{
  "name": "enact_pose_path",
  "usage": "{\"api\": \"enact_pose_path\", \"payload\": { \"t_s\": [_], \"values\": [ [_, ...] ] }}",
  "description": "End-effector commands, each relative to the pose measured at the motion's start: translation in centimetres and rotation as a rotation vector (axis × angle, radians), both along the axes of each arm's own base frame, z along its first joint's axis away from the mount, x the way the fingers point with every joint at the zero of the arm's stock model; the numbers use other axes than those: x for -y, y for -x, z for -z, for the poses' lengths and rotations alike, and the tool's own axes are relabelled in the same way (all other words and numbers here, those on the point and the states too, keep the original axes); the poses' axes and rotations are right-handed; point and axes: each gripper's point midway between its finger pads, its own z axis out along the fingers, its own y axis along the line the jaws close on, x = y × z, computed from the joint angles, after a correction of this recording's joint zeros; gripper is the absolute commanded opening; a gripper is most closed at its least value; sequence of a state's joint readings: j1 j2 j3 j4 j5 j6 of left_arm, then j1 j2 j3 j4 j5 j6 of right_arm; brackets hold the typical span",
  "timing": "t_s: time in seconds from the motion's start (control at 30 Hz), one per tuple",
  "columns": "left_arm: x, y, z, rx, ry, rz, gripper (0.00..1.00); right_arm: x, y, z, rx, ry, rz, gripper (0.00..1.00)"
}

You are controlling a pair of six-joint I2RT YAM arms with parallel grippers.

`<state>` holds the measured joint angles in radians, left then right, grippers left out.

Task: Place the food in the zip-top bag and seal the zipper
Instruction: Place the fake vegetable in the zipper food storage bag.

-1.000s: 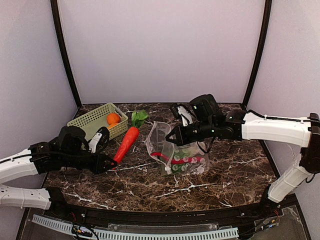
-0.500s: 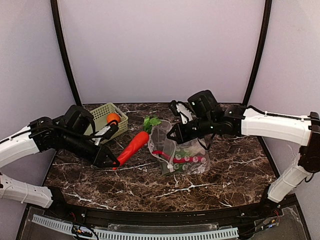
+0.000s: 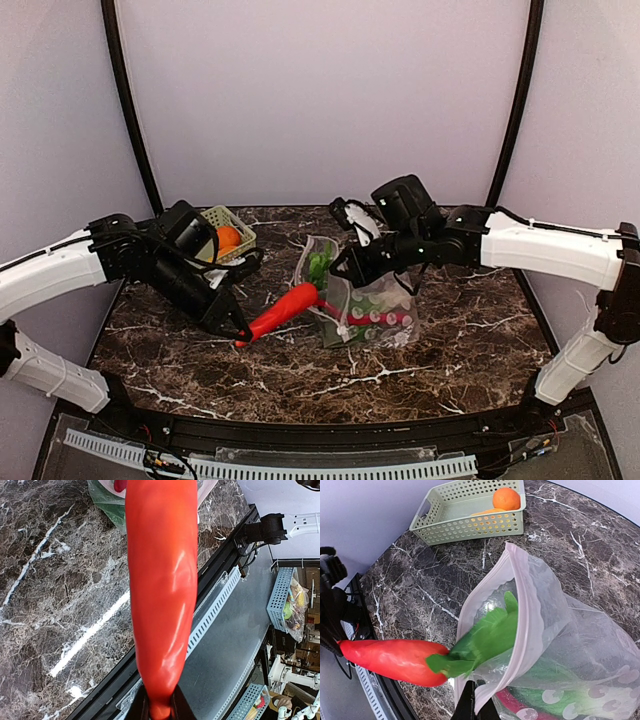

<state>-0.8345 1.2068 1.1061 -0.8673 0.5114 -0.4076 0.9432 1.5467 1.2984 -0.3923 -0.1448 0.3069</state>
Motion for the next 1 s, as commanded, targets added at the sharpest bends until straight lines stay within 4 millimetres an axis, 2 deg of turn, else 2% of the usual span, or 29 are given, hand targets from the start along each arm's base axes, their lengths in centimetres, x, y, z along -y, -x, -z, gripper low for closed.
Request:
{"api": "enact_pose_path", "payload": {
  "t_s": [0.0,0.27,0.57,0.77,0.97],
  "values": [
    [0.7,0.2,-0.4,-0.013,-0.010,0.065,0.01,-1.7,1.2,-1.0,0.042,-0.016,-0.101,0.00],
    [1.4,-1.3,0.1,-0.002,-0.062,0.092,0.01,-3.5,4.3,-0.8,0.049,-0.007,-0.259,0.00],
    [2.3,-2.4,0.7,-0.010,-0.052,0.112,0.01,-4.5,6.8,-2.0,0.010,-0.086,-0.366,0.00],
    [3.2,-3.2,1.0,-0.002,-0.042,0.122,0.01,-4.9,7.6,-2.5,-0.009,-0.122,-0.398,0.00],
    [4.3,-5.0,1.0,0.036,-0.030,0.103,0.01,-5.1,8.1,-2.1,-0.037,-0.132,-0.411,0.00]
  ]
}}
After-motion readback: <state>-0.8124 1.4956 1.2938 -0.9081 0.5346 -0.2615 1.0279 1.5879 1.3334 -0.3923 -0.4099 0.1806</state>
